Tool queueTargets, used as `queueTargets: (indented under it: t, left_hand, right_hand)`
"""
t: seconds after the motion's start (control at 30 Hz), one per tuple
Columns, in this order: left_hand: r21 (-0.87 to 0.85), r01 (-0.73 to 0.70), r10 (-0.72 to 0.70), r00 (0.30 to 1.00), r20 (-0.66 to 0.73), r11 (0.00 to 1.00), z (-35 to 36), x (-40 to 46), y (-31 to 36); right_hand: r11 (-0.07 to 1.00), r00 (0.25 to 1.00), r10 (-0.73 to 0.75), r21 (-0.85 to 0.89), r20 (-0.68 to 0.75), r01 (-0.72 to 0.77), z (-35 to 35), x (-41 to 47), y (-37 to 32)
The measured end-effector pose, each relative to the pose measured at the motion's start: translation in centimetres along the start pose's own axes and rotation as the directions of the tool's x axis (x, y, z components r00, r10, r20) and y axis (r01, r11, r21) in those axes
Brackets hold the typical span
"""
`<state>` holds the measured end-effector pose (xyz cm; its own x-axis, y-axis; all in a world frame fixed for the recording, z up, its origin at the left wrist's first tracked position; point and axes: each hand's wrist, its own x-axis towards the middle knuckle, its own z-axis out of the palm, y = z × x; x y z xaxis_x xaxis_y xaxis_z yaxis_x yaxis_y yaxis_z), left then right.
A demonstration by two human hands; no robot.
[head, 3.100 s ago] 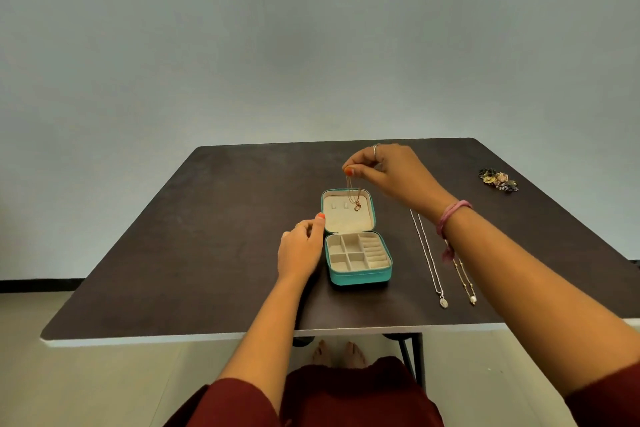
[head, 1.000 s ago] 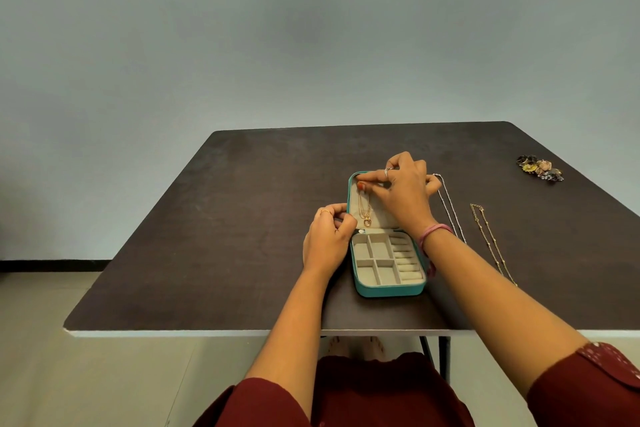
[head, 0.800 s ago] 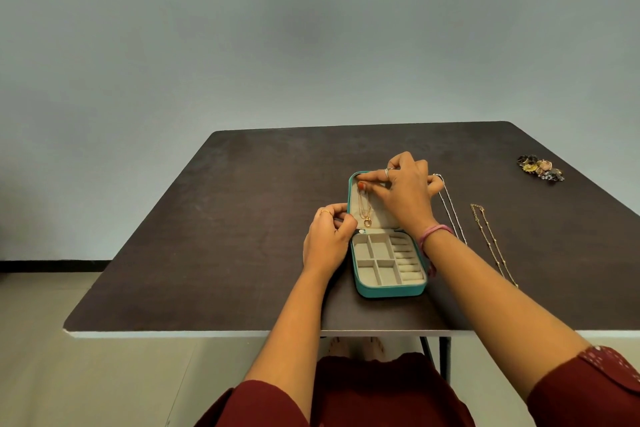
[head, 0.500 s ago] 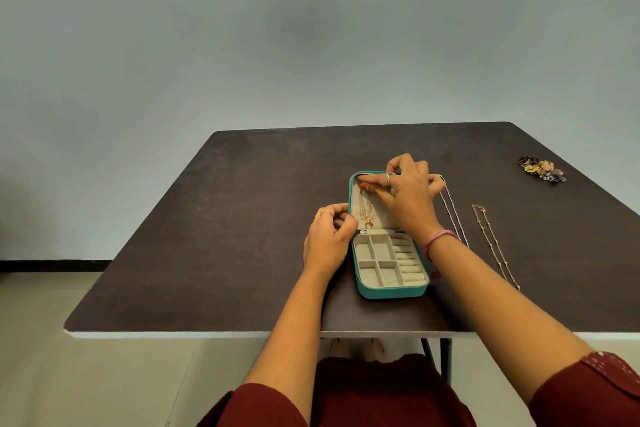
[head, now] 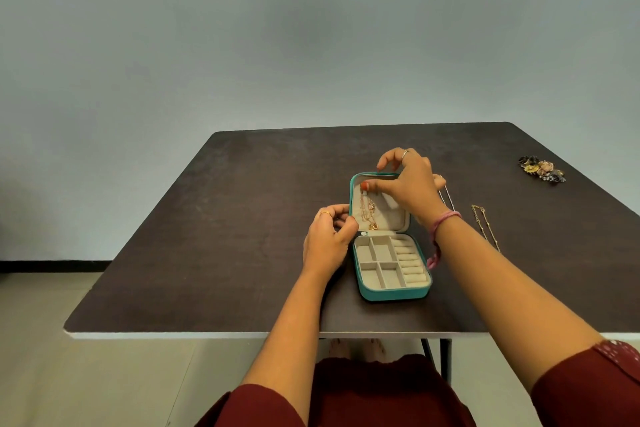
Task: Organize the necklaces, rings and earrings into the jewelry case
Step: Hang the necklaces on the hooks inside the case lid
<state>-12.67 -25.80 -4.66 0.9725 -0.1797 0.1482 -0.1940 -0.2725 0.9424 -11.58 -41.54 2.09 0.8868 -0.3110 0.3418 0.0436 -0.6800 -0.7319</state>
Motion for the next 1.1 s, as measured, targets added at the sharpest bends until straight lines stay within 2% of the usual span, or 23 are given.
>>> queueTargets:
  t: [0.23, 0.47, 0.5, 0.6, 0.63, 0.87, 1.1]
  left_hand:
    - [-0.006, 0.018, -0.018, 1.0, 0.005, 1.0, -0.1, 0.0, 0.0]
    - [-0.008, 0.033, -0.033, 0.999, -0.009, 0.999, -0.1, 0.0, -0.1]
    - [-0.002, 0.037, -0.037, 0.999, -0.013, 0.999, -0.1, 0.0, -0.1]
    - [0.02, 0.047, -0.046, 0.999, -0.027, 0.999, 0.0, 0.1, -0.1]
    - [0.032, 0.047, -0.046, 0.998, -0.031, 0.998, 0.1, 0.1, 0.0]
    - [0.032, 0.063, -0.062, 0.998, -0.031, 0.998, 0.0, 0.1, -0.1]
    - [0.008, 0.069, -0.068, 0.997, -0.02, 0.998, 0.1, 0.0, 0.0]
  right_hand:
    - [0.963, 0.953, 0.228, 0.102, 0.199, -0.251, 0.0, 1.7, -0.3]
    - [0.967, 0.97, 0.154, 0.172, 0.188, -0.187, -0.7, 0.4, -0.8]
    - [0.974, 0.98, 0.145, 0.152, 0.136, -0.165, -0.9, -0.2, -0.7]
    - [0.994, 0.994, 0.079, -0.063, -0.077, -0.084, -1.2, -2.8, -0.6]
    - [0.991, 0.993, 0.053, -0.115, -0.107, -0.065, -1.2, -3.7, -0.4]
    - [0.904, 0.997, 0.053, -0.427, 0.051, -0.026, -0.4, -7.6, 1.4]
    - [0.902, 0.991, 0.033, -0.432, 0.127, 0.025, 0.5, -8.5, 1.4]
